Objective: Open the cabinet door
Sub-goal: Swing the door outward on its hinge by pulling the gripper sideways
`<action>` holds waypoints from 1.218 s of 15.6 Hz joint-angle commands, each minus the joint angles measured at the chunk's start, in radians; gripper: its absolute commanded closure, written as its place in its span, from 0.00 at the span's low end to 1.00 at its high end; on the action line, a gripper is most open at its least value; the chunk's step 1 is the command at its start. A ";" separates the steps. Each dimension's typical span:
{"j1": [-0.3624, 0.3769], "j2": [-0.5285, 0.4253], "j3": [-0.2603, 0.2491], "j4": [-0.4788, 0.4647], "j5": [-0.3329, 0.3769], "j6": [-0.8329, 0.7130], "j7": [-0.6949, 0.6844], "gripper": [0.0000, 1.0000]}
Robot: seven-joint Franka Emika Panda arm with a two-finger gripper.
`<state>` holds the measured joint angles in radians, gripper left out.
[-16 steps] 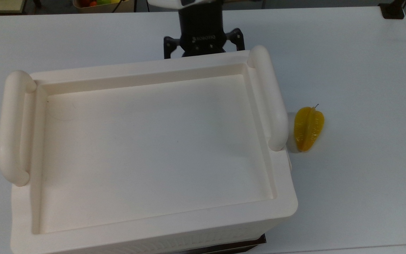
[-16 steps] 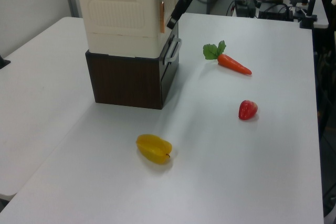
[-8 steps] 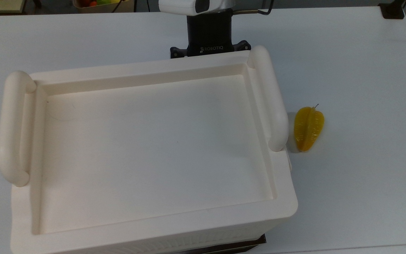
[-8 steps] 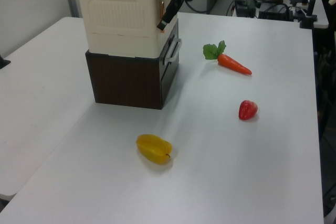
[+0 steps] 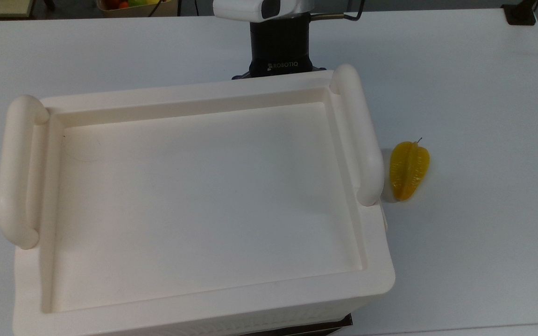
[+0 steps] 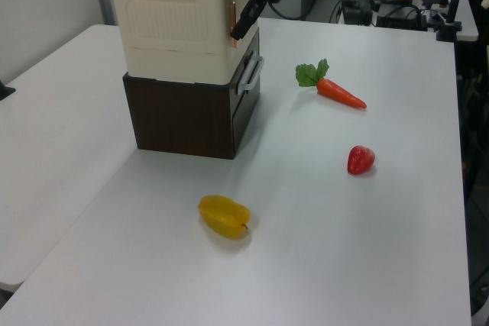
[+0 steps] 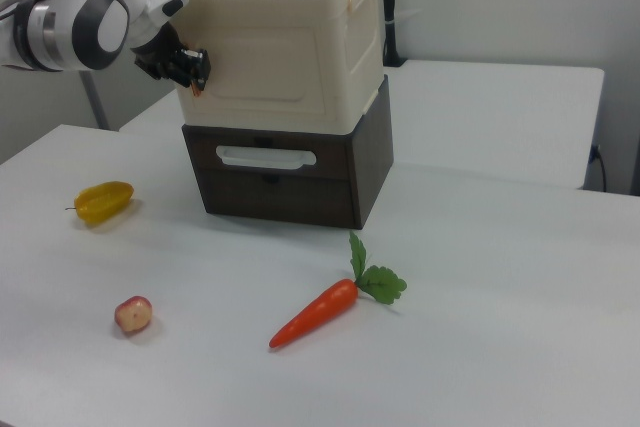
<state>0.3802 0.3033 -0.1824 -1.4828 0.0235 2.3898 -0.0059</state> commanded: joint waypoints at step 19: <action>-0.174 -0.185 -0.019 0.001 0.113 -0.693 -0.252 0.77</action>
<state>0.2870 0.1366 -0.1926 -1.4728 0.1096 1.7922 -0.2360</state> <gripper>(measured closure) 0.863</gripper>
